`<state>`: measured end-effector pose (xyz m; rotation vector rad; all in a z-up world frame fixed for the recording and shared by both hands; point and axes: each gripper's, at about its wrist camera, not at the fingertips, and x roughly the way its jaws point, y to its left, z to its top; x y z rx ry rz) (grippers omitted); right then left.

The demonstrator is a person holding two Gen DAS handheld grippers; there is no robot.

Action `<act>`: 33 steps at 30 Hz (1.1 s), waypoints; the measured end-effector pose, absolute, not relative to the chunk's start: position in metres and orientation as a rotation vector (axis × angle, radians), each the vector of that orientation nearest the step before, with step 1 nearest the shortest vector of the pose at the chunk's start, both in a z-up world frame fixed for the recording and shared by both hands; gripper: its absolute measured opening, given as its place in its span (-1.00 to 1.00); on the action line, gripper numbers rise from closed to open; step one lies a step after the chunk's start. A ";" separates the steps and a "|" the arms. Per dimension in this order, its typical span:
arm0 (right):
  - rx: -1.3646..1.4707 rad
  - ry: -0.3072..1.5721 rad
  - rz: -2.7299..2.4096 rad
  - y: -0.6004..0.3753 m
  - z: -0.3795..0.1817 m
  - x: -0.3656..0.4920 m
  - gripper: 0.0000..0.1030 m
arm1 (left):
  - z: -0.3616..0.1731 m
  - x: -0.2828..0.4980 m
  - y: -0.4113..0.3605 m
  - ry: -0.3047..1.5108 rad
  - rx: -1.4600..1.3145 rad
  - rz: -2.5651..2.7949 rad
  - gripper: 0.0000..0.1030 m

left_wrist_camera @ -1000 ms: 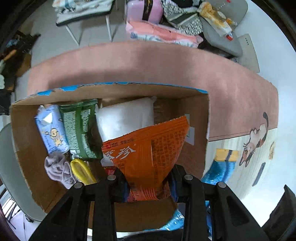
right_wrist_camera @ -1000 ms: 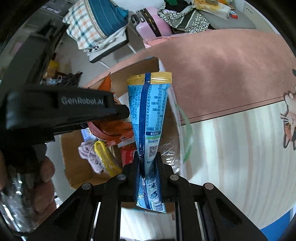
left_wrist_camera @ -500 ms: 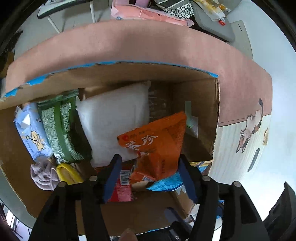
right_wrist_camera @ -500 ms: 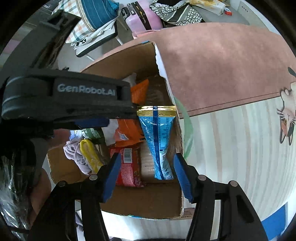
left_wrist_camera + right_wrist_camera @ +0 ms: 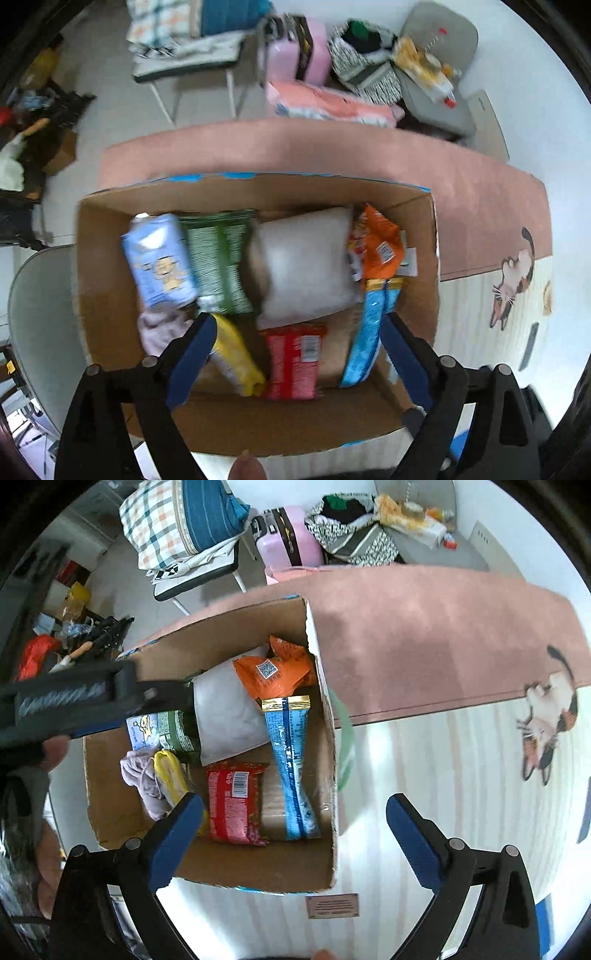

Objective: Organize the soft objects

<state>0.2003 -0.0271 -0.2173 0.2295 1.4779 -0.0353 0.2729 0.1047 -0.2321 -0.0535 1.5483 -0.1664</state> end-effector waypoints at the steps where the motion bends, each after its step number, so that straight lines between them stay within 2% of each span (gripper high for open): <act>1: 0.218 1.473 -0.038 -0.026 -0.216 0.199 1.00 | -0.227 0.265 0.111 1.528 -0.052 -0.151 0.85; 9: 0.122 1.409 -0.083 -0.017 -0.196 0.175 1.00 | -0.198 0.203 0.147 1.407 -0.045 -0.058 0.98; 25: 0.049 1.358 -0.098 -0.007 -0.168 0.132 1.00 | -0.156 0.138 0.158 1.275 0.002 0.020 0.98; 33: 0.057 1.265 -0.096 -0.020 -0.100 0.091 1.00 | -0.098 0.101 0.152 1.168 0.008 0.027 0.98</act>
